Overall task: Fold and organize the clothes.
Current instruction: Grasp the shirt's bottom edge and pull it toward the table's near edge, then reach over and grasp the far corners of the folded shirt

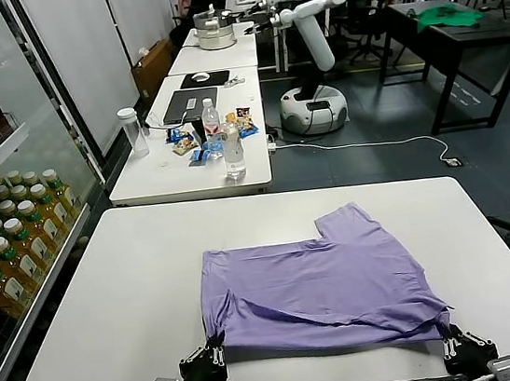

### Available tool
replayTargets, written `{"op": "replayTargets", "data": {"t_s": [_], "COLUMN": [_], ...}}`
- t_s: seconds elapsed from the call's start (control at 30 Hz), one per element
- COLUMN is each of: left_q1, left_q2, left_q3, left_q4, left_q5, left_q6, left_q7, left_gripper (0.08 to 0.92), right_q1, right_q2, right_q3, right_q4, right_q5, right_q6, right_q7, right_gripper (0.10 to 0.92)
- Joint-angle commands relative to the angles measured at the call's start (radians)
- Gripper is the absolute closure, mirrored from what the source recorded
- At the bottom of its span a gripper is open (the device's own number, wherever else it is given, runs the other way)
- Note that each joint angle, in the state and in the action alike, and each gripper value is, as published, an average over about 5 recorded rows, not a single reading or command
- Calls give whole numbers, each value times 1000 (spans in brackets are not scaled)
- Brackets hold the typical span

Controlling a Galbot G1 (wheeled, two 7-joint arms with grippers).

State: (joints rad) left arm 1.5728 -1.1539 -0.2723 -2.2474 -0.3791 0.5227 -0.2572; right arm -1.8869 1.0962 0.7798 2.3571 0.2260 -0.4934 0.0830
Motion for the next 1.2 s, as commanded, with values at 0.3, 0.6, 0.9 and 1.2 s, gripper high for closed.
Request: {"op": "replayTargets", "data": {"t_s": [0.3, 0.6, 0.9, 1.2], "left_q1": [-280, -634, -784, -775], "left_q2": [44, -1, -29, -34], "left_q3": [-20, 96, 165, 183], "left_q4": [114, 509, 715, 732], "left_q5": [-71, -137, -133, -124], "left_q6": [-81, -62, -32, 7], "left_q7": [-48, -56, -69, -82], "left_gripper": [495, 239, 177, 177], "right_q1": [473, 972, 1250, 1390], "right_q2": [-136, -157, -80, -1], "right_q3": [-102, -424, -614, -706], "right_q4": [-154, -588, -903, -1100], "right_q5": [186, 271, 339, 362], "right_q6": [11, -72, -85, -85], "right_q7": [88, 89, 105, 102], "right_gripper": [362, 205, 203, 203]}}
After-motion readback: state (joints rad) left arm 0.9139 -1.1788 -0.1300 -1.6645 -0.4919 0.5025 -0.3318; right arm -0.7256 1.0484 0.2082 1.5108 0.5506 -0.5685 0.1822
